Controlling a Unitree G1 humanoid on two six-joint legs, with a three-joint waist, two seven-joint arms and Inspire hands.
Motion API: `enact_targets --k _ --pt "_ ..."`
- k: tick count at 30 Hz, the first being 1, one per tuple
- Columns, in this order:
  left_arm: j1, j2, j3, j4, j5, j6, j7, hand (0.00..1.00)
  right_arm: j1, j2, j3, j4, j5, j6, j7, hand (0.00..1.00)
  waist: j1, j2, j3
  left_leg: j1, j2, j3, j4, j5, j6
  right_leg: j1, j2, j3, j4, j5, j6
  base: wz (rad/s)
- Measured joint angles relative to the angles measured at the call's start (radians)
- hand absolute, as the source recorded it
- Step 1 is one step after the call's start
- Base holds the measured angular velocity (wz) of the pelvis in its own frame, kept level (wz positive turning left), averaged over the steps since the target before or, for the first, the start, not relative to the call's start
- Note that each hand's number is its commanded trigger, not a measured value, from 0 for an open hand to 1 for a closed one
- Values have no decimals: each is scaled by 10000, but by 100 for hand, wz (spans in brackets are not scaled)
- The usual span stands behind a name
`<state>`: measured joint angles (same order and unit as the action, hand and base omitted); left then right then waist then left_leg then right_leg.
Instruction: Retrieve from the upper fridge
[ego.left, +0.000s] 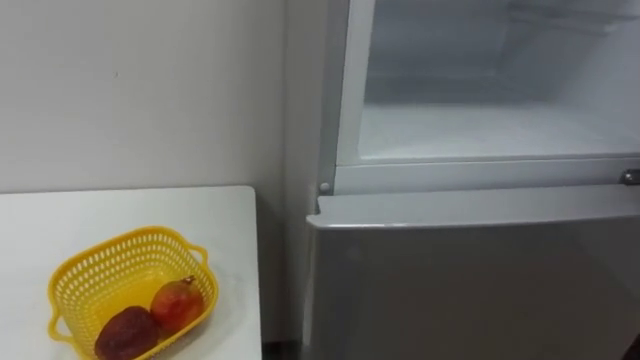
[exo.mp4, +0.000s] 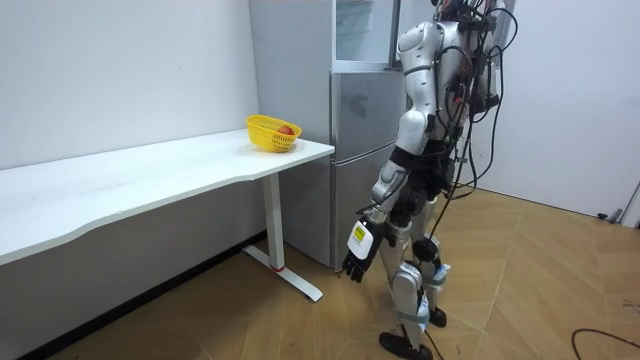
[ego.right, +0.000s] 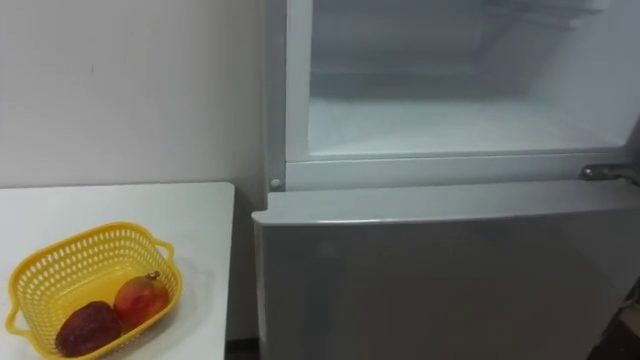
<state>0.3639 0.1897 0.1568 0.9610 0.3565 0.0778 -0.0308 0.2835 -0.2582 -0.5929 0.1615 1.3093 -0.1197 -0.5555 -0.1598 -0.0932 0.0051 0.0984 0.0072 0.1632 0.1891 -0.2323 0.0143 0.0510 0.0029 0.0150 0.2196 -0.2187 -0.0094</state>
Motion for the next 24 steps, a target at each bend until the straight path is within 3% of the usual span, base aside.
enact_targets --k 8,12,24 --pt "14 48 704 1 -7 -57 23 0 -690 0 -972 -10 640 -264 -26 0 -18 144 -77 8 2 146 -6 0 0 4 14 110 120 14 3 -5" --pt "41 18 788 -4 -14 -44 67 0 -1105 -12 -1414 -9 1085 -332 -23 0 -29 230 -43 2 3 144 -5 -2 3 -19 9 85 191 14 3 0" --pt "240 -24 1180 44 13 -202 4 0 -1899 -331 -1478 -593 1554 -466 55 0 28 272 -65 -7 9 112 35 -8 13 -121 10 50 220 -9 3 1"
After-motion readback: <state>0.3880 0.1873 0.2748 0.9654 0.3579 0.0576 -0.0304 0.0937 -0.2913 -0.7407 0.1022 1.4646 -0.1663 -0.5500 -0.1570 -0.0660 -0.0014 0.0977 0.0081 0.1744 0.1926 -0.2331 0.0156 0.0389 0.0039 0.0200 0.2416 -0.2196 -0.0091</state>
